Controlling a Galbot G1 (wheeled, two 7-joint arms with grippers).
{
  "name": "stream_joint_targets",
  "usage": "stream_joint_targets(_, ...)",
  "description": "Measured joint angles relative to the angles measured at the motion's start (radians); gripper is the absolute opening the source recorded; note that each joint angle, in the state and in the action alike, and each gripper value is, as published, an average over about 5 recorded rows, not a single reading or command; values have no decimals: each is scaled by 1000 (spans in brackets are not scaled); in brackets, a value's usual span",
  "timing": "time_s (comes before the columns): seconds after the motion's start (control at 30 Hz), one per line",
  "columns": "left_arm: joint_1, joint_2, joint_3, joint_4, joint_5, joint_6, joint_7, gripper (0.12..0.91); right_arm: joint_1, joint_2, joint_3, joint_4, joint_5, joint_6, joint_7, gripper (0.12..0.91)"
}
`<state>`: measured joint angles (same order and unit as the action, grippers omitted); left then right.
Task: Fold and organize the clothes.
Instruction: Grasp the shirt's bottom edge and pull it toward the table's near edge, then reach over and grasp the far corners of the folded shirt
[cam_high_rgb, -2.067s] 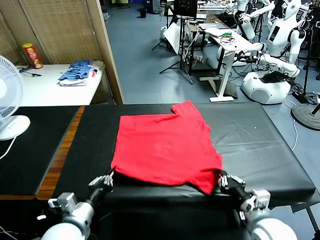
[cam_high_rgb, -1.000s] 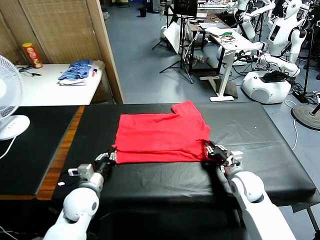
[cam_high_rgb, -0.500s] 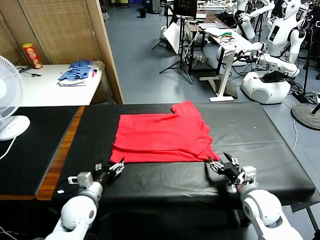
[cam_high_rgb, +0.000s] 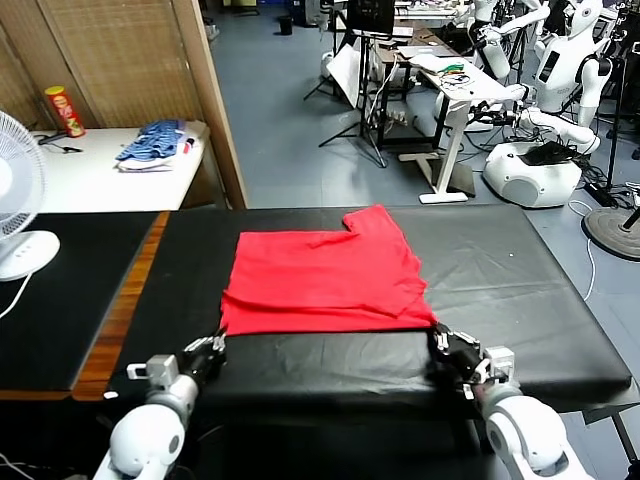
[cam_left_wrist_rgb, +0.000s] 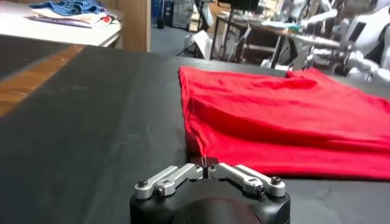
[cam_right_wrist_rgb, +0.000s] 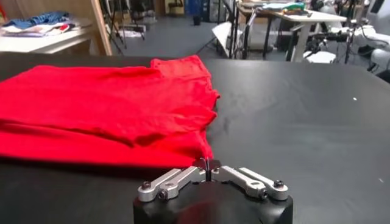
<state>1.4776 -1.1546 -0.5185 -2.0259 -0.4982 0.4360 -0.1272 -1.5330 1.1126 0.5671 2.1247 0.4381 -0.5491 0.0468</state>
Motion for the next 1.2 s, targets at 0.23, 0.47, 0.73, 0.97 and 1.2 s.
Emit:
stream_joint_targets(0.23,136,38,-46,-114,48,14,4,128,-92,3,7,58,-25,-15,0,130)
stream_joint_targets(0.47,208,40,-77,-166,50,34,-3,196,-135,-7,26,106,-30,-48,-3,455)
stream_joint_targets(0.73,269,34,-126,-248,55,162,-12,616,-141,-29,65,195,28,-96,11,779)
stream_joint_targets(0.97,197,71,-175,-311,-26,203,5,795,81,-59,70,132,95,-24,26,798)
stream_joint_targets(1.2,-102,124,-106,-168,-166,221,-38,798,436,-38,-66,-132,95,7,43,798)
